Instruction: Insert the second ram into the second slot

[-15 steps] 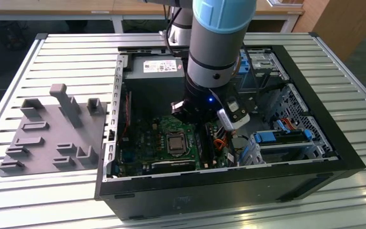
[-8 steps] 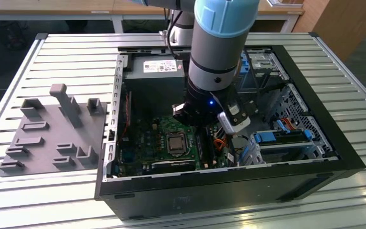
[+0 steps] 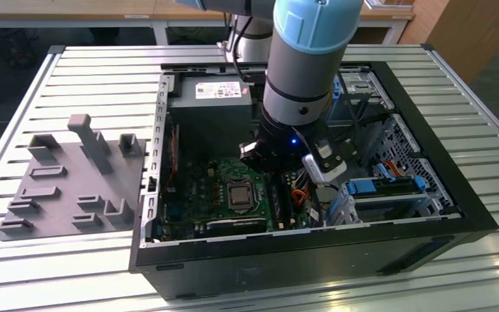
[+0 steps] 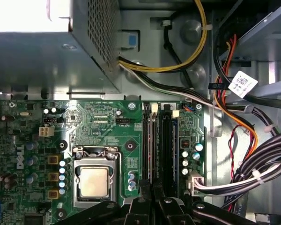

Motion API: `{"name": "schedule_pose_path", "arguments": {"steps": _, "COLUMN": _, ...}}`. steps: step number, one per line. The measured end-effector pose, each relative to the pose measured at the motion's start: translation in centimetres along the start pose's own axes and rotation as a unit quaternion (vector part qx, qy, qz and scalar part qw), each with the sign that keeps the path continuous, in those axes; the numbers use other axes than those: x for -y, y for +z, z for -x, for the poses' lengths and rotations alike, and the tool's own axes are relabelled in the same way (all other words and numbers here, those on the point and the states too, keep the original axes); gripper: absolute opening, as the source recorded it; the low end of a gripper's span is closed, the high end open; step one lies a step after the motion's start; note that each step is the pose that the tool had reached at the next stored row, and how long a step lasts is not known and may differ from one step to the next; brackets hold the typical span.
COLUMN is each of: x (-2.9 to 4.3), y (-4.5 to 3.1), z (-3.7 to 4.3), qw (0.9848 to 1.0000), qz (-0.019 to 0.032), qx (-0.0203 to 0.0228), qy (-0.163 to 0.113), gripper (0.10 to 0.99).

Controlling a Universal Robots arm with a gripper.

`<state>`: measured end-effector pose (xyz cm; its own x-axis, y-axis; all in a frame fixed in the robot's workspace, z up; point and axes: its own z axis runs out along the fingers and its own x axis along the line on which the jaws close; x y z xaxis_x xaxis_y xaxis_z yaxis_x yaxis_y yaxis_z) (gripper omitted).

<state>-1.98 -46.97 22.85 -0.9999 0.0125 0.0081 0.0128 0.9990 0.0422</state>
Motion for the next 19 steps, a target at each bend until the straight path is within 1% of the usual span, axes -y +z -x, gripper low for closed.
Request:
{"name": "schedule_pose_path", "arguments": {"steps": 3, "x": 0.01, "y": 0.21, "z": 0.02, "qw": 1.0, "qz": -0.0002, "qx": -0.0007, "qy": 0.0, "gripper": 0.137}}
{"name": "schedule_pose_path", "arguments": {"steps": 5, "x": 0.01, "y": 0.29, "z": 0.05, "qw": 1.0, "qz": -0.0003, "qx": -0.002, "qy": -0.001, "gripper": 0.137}}
{"name": "schedule_pose_path", "arguments": {"steps": 12, "x": 0.01, "y": 0.43, "z": 0.4, "qw": 1.0, "qz": -0.0003, "qx": -0.0038, "qy": -0.001, "gripper": 0.137}}
{"name": "schedule_pose_path", "arguments": {"steps": 15, "x": 0.02, "y": 0.51, "z": 0.42, "qw": 1.0, "qz": -0.0015, "qx": -0.0053, "qy": -0.003, "gripper": 0.137}}
{"name": "schedule_pose_path", "arguments": {"steps": 19, "x": 0.02, "y": 0.58, "z": 0.65, "qw": 1.0, "qz": -0.0016, "qx": -0.0059, "qy": -0.003, "gripper": 0.137}}
